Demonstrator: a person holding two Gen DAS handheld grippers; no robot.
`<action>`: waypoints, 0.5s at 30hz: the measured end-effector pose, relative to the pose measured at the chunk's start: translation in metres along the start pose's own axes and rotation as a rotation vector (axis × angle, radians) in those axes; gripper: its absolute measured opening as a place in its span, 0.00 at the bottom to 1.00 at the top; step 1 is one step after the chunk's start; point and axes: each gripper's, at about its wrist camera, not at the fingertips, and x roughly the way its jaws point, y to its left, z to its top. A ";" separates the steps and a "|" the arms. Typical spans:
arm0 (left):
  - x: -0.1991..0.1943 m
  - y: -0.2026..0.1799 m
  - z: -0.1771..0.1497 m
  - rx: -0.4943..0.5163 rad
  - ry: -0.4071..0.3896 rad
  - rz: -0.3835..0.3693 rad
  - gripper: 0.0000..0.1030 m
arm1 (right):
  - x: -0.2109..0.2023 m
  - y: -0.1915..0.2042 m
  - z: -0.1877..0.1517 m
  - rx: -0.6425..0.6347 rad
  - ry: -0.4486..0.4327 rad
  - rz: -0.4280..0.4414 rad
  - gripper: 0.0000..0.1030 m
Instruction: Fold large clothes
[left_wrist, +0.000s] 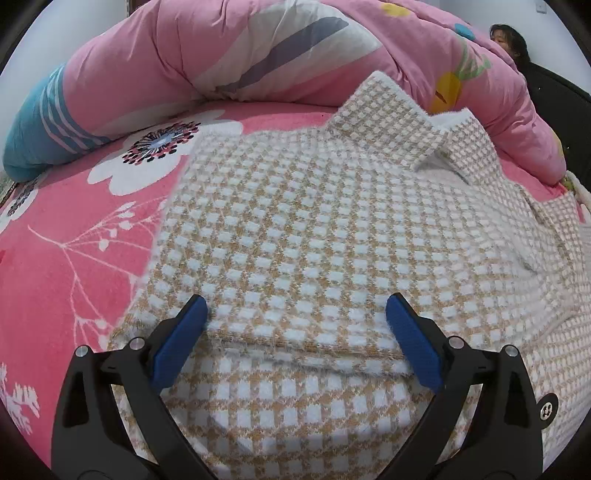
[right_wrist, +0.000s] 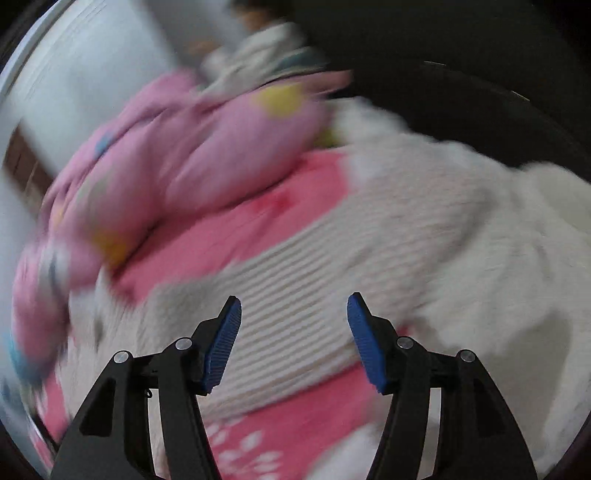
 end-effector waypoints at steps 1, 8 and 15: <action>-0.001 0.000 -0.001 -0.001 0.000 -0.004 0.92 | 0.003 -0.013 0.006 0.042 -0.007 0.002 0.56; -0.001 0.000 -0.003 0.009 -0.013 0.010 0.92 | 0.035 -0.083 0.030 0.261 0.001 0.007 0.54; -0.002 -0.001 -0.002 0.006 -0.017 0.003 0.92 | 0.056 -0.086 0.041 0.255 -0.007 -0.049 0.42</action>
